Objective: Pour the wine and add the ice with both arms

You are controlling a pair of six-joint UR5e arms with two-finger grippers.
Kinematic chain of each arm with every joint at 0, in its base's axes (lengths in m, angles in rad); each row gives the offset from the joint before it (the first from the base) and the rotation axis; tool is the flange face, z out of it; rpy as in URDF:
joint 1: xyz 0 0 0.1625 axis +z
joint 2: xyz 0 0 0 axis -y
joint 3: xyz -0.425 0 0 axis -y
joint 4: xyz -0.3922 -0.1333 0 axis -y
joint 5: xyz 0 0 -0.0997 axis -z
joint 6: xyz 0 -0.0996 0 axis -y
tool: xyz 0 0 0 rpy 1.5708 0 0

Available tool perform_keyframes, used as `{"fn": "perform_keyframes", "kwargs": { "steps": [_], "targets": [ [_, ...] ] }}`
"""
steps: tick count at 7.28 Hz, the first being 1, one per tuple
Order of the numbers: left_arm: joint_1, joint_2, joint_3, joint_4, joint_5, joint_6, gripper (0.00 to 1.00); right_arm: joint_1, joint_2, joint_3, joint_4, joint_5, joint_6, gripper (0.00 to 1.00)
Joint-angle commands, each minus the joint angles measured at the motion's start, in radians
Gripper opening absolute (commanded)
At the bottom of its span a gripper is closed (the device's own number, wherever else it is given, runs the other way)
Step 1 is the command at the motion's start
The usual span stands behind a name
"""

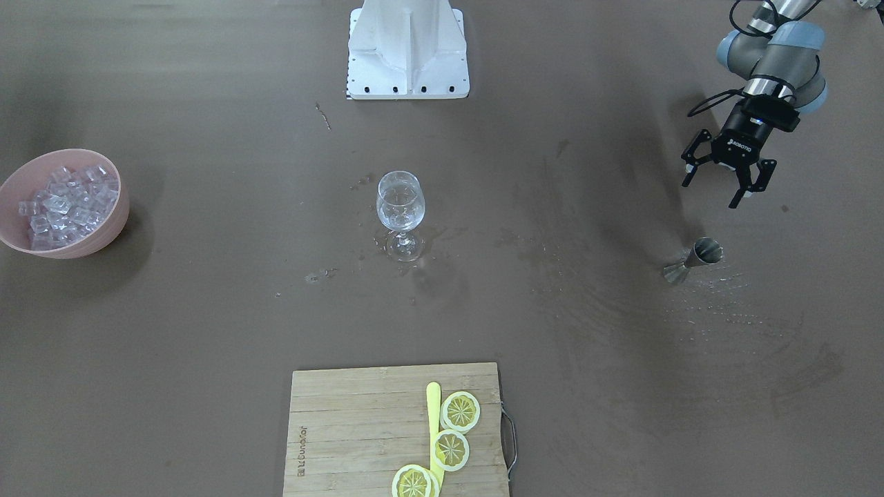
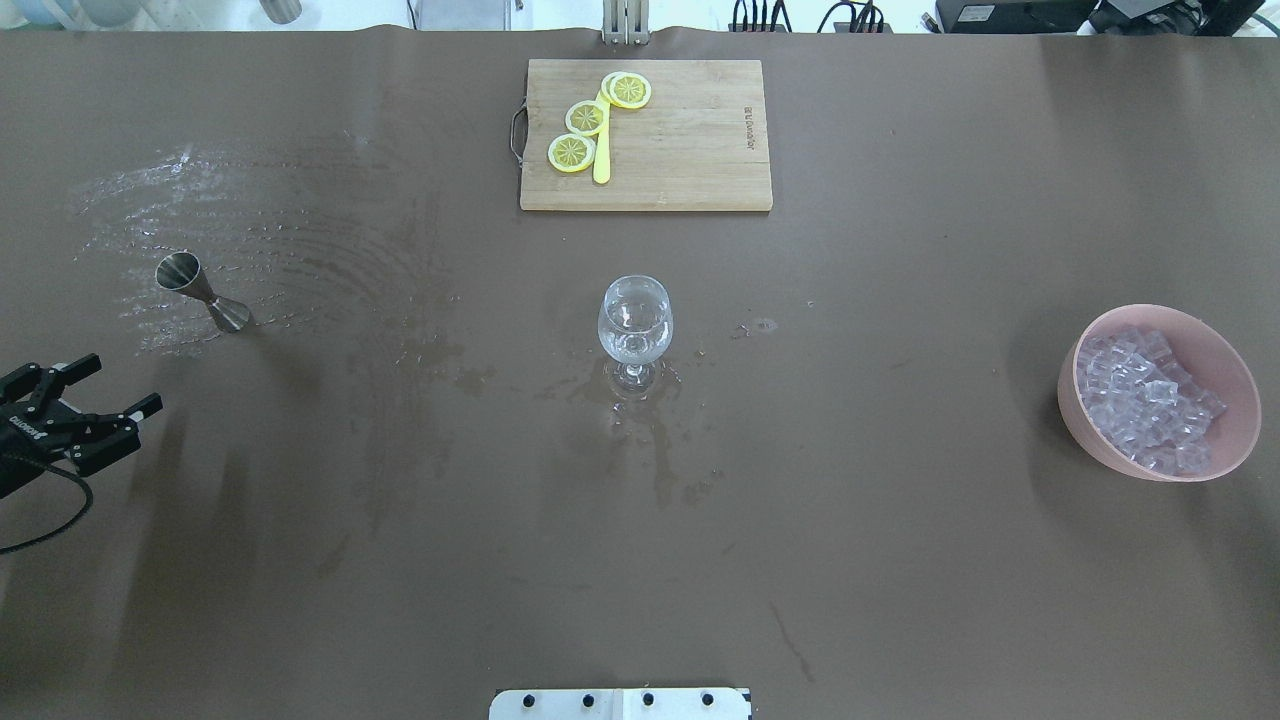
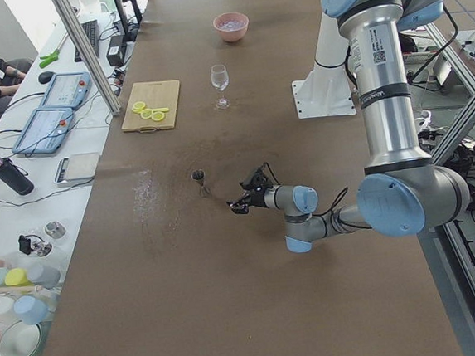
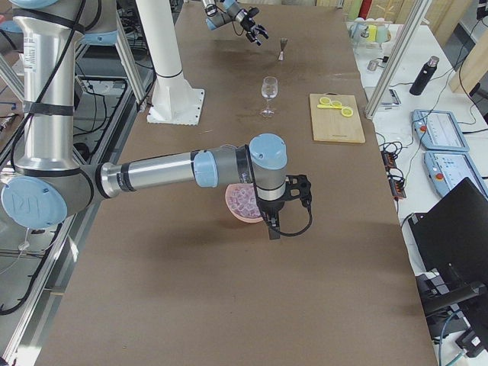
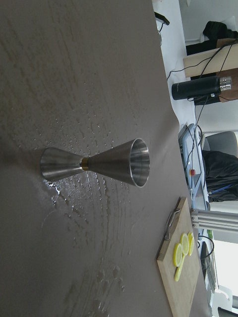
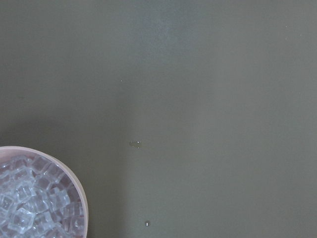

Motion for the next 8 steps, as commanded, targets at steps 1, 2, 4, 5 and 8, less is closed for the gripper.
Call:
{"fn": "perform_keyframes", "kwargs": {
  "steps": [1,2,4,5,8],
  "targets": [
    [-0.048,0.009,-0.004,0.012,-0.158,0.001,0.97,0.000,0.000,0.000,0.001,0.000,0.000,1.00],
    [-0.137,0.000,-0.006,0.072,-0.243,0.001,0.97,-0.002,0.000,0.000,0.001,0.000,0.002,1.00],
    [-0.386,-0.047,-0.004,0.196,-0.515,0.001,0.97,0.000,0.002,0.000,0.001,0.000,0.002,1.00],
    [-0.507,-0.080,-0.004,0.282,-0.634,0.005,0.97,-0.002,0.002,0.000,0.001,0.000,0.002,1.00],
    [-0.772,-0.182,-0.031,0.652,-0.828,0.281,0.97,0.000,0.002,0.000,0.001,0.000,0.002,1.00]
  ]
}}
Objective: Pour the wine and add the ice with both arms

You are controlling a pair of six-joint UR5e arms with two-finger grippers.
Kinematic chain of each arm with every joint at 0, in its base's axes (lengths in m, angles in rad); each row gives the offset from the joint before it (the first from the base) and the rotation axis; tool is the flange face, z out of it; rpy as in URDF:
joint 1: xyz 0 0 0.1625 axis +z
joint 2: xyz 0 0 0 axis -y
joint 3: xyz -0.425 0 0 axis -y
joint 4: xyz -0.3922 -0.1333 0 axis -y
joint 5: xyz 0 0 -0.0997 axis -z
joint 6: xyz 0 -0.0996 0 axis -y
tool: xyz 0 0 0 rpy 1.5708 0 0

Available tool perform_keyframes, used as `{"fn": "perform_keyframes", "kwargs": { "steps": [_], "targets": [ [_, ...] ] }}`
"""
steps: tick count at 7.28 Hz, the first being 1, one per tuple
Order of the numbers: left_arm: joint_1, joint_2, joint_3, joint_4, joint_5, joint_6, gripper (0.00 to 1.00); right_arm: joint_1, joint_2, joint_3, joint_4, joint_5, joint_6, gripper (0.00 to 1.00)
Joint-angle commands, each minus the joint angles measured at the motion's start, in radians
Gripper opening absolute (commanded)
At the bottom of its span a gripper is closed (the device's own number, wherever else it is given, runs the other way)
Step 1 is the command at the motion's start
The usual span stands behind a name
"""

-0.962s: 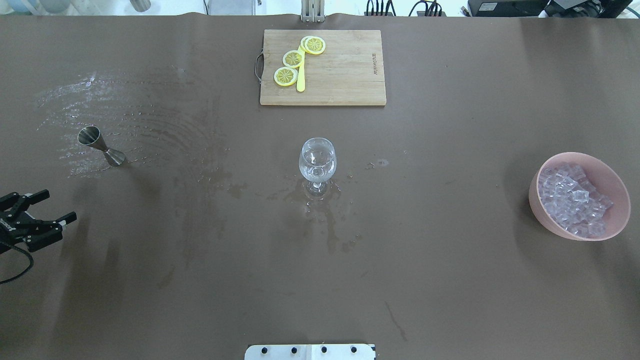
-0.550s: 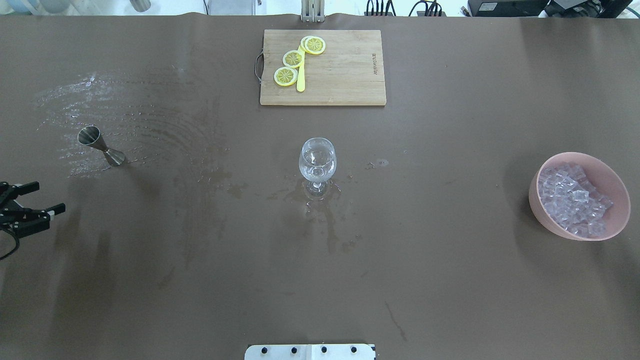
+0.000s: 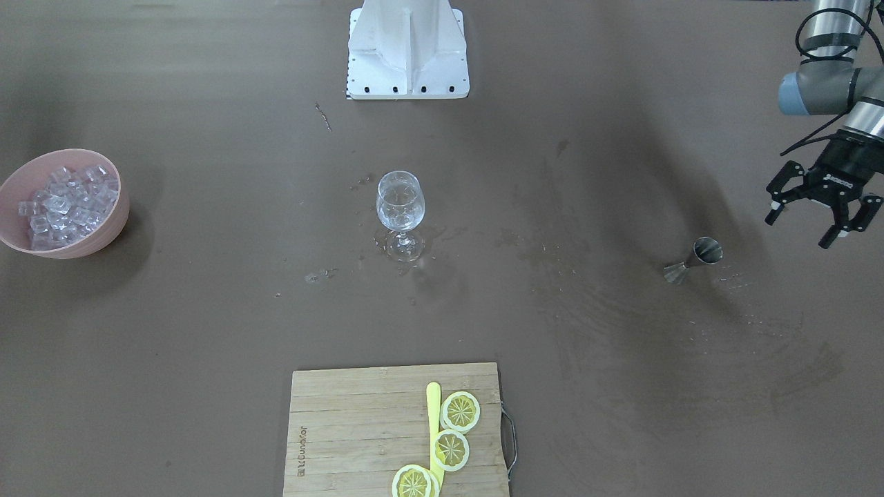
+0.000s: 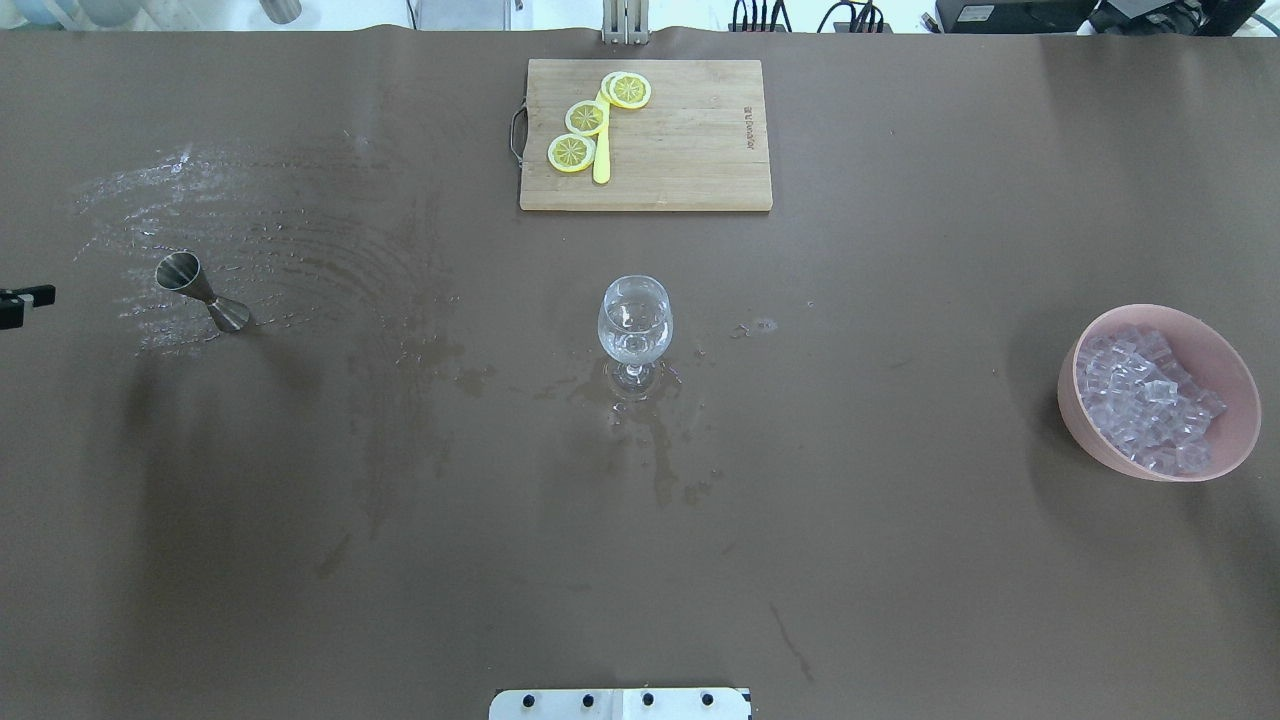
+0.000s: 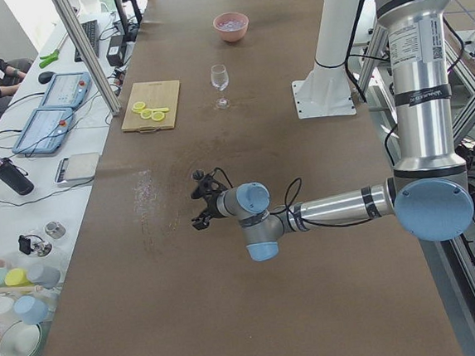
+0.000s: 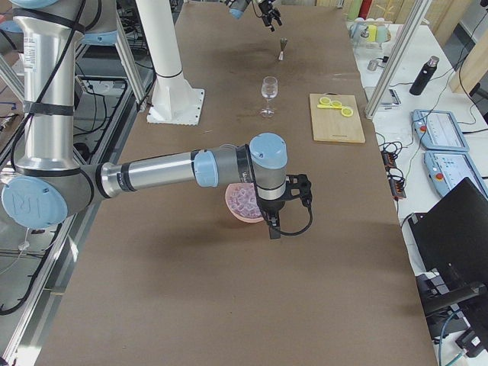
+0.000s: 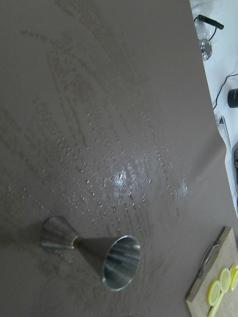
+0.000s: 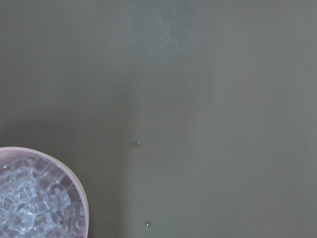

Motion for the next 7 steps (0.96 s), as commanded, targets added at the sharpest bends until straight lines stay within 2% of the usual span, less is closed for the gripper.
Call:
{"fn": "perform_keyframes", "kwargs": {
  "steps": [1,3,4,5,6,7],
  "targets": [
    [-0.128,-0.032,-0.074,0.307,-0.060,0.178,0.97,0.001,0.000,-0.002,0.000,0.000,0.000,1.00],
    [-0.165,-0.034,-0.198,0.662,-0.048,0.423,0.97,0.001,0.000,-0.002,0.000,0.000,0.000,1.00],
    [-0.204,-0.057,-0.214,0.764,-0.016,0.532,0.98,0.001,0.000,-0.002,0.000,0.000,-0.002,1.00],
    [-0.209,-0.066,-0.207,0.820,0.071,0.682,0.98,0.001,-0.001,-0.002,0.000,0.000,-0.002,1.00],
    [-0.219,-0.089,-0.208,0.968,0.199,0.770,0.98,0.001,-0.002,-0.002,0.000,0.000,-0.002,1.00],
    [-0.225,-0.150,-0.190,1.062,0.308,0.772,0.98,0.001,-0.002,-0.002,0.000,0.000,-0.003,1.00]
  ]
}}
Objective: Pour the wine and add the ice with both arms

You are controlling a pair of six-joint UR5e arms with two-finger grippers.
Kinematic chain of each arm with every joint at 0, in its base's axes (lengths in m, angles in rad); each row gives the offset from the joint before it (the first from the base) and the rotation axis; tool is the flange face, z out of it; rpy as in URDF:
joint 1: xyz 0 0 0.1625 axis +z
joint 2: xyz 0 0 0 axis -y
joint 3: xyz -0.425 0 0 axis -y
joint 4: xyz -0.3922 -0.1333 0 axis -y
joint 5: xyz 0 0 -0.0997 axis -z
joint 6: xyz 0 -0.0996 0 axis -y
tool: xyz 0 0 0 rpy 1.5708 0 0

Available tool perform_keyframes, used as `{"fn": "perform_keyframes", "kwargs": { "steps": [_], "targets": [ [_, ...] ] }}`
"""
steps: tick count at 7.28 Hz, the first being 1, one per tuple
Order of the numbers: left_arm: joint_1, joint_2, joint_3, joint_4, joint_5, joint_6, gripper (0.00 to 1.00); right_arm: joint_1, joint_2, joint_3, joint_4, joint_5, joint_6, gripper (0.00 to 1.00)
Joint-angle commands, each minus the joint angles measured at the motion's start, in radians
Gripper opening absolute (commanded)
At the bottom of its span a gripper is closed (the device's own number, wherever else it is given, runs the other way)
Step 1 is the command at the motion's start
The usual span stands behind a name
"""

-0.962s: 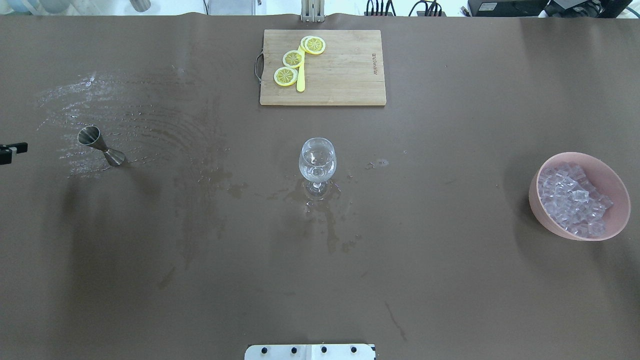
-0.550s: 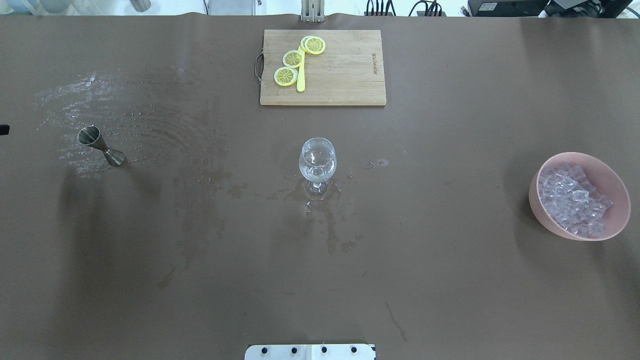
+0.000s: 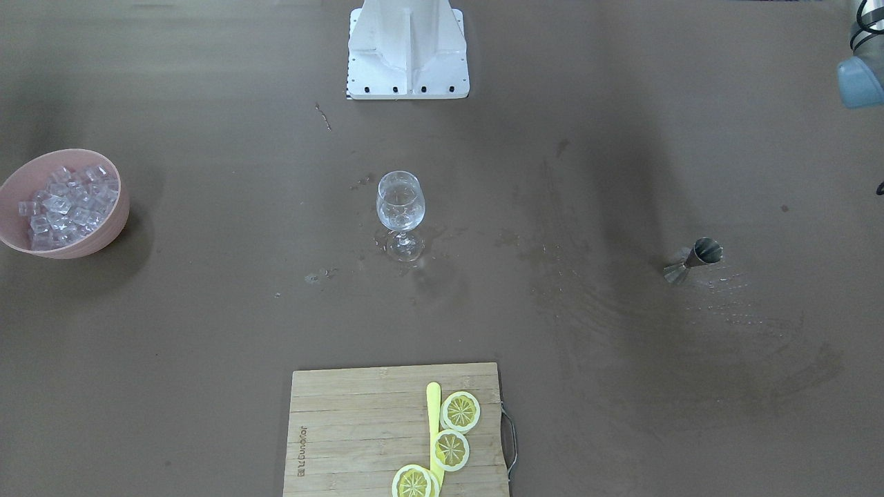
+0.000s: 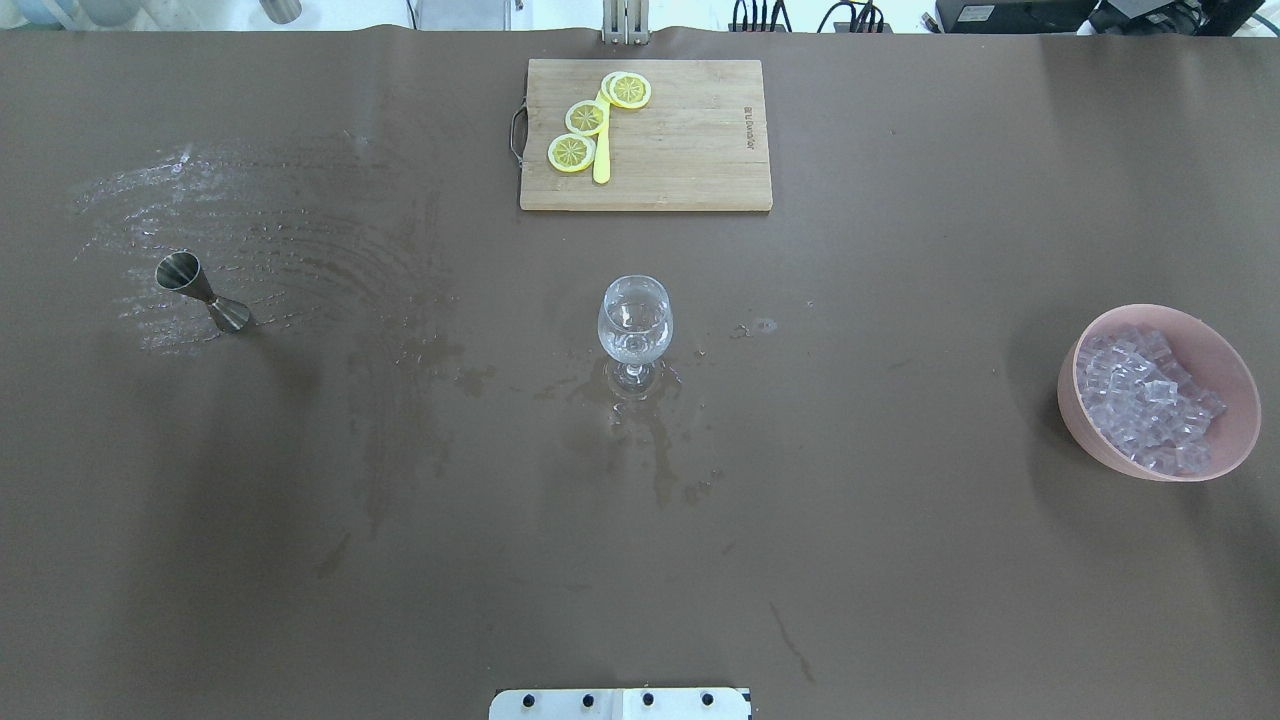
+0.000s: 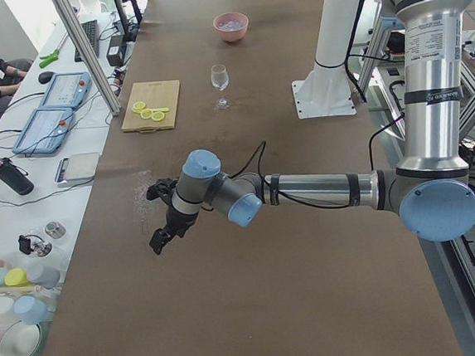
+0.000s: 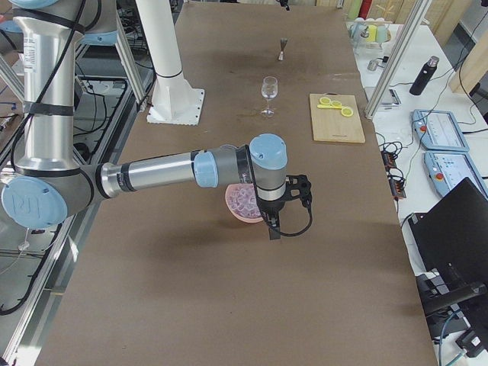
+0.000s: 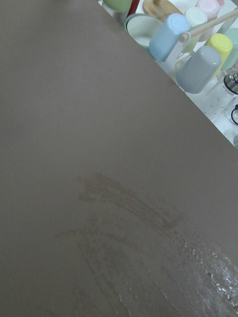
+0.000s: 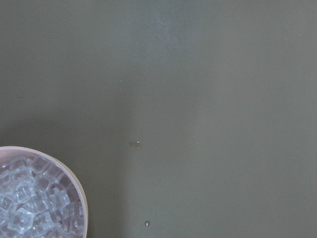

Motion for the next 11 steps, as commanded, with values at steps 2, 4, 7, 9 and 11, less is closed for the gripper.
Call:
{"fn": "perform_keyframes", "kwargs": {
  "steps": [2,4,7,9,11],
  "targets": [
    [-0.042,-0.056,0.071,0.180,0.036,-0.001,0.98,0.000,-0.002,-0.003,-0.002,0.000,-0.001,1.00],
    [-0.097,-0.064,0.134,0.332,-0.182,-0.015,0.98,0.000,-0.002,-0.003,-0.002,0.000,0.000,1.00],
    [-0.239,-0.068,0.114,0.597,-0.548,-0.097,0.98,0.000,-0.002,-0.003,-0.002,0.000,0.002,1.00],
    [-0.240,-0.070,0.098,0.588,-0.553,-0.241,0.98,0.000,0.000,-0.002,-0.002,0.002,0.003,1.00],
    [-0.240,-0.058,0.009,0.592,-0.543,-0.263,0.98,-0.002,0.010,0.003,-0.002,0.006,0.022,1.00]
  ]
}}
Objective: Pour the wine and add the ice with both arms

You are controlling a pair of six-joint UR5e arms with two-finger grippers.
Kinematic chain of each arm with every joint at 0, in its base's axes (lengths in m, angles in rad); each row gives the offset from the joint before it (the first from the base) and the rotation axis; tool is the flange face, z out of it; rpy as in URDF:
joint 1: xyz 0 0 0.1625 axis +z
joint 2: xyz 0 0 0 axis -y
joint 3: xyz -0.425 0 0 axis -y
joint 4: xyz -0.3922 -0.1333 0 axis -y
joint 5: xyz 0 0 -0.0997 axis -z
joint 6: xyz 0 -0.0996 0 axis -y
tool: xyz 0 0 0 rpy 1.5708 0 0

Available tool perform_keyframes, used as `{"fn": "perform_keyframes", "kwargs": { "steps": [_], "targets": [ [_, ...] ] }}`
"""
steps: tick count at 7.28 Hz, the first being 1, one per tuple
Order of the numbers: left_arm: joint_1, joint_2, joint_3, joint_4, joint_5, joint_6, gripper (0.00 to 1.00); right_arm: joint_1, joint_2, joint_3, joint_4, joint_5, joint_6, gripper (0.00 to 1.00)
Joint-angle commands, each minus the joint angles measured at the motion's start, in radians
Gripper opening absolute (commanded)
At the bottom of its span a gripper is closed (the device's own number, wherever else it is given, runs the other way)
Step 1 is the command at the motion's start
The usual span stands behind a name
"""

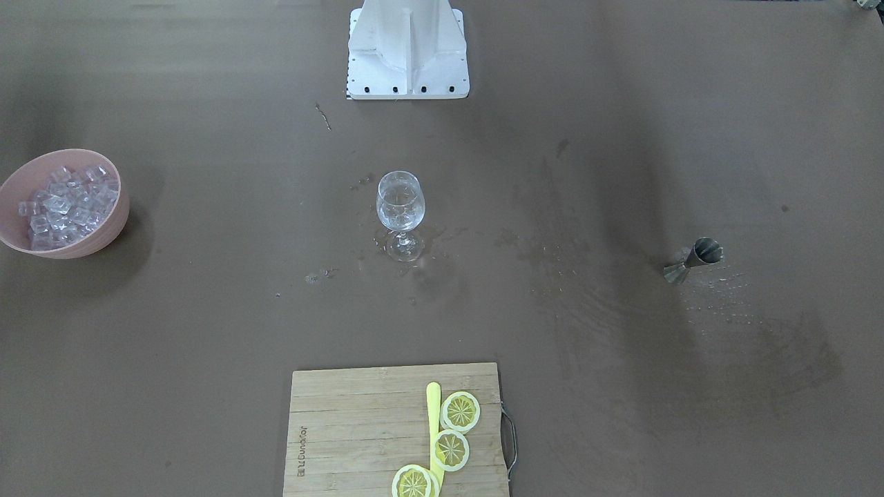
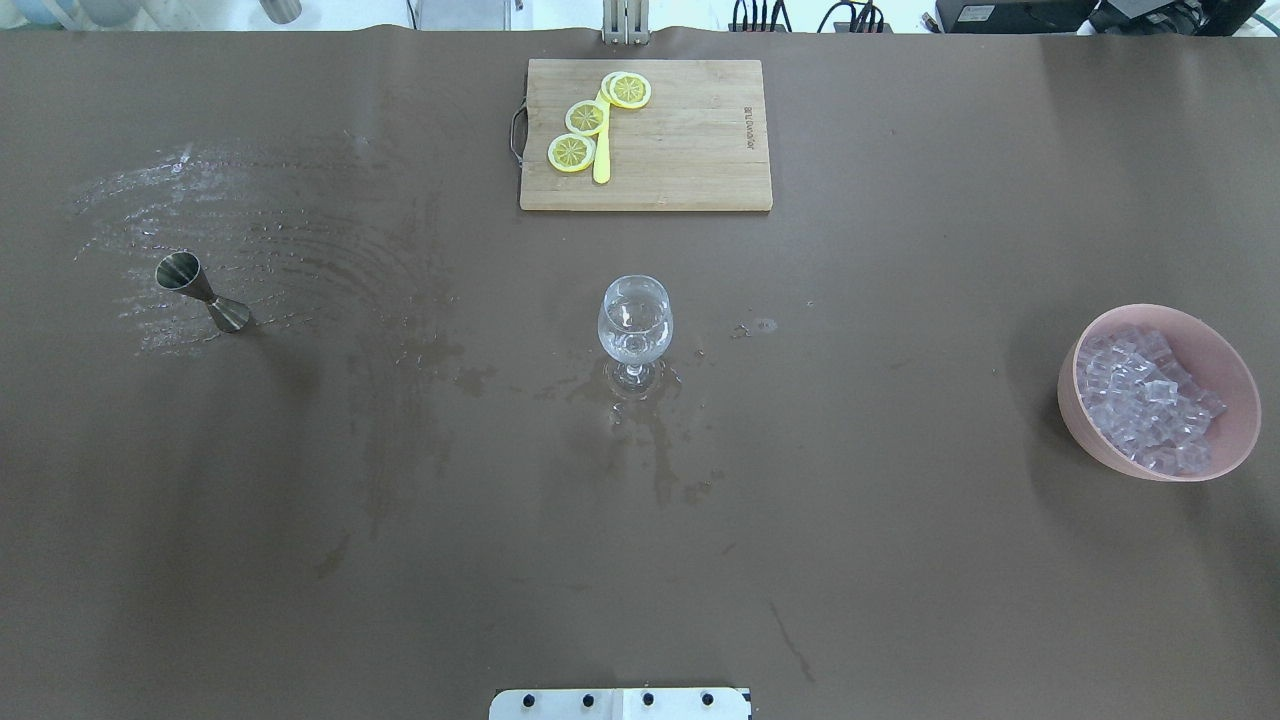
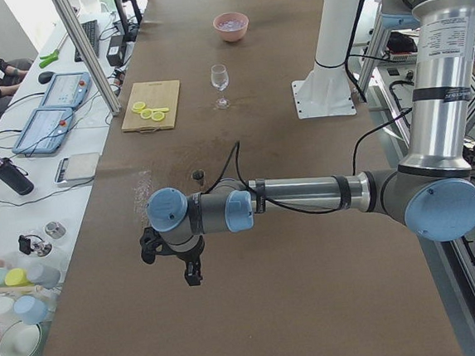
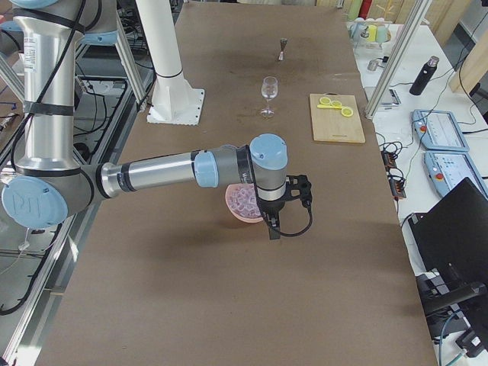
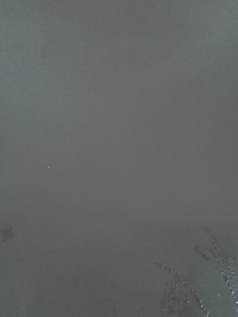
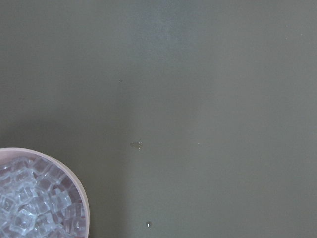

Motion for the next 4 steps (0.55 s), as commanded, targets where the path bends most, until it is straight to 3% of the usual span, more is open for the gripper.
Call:
{"fn": "perform_keyframes", "kwargs": {
  "steps": [1,4],
  "targets": [
    [0.001,0.003,-0.041,-0.003,0.003,-0.020,0.98,-0.005,0.010,0.030,0.000,0.008,0.089,1.00],
    [0.001,0.003,-0.061,-0.004,0.025,-0.019,0.98,-0.149,0.000,0.142,0.002,0.025,0.402,1.00]
  ]
}}
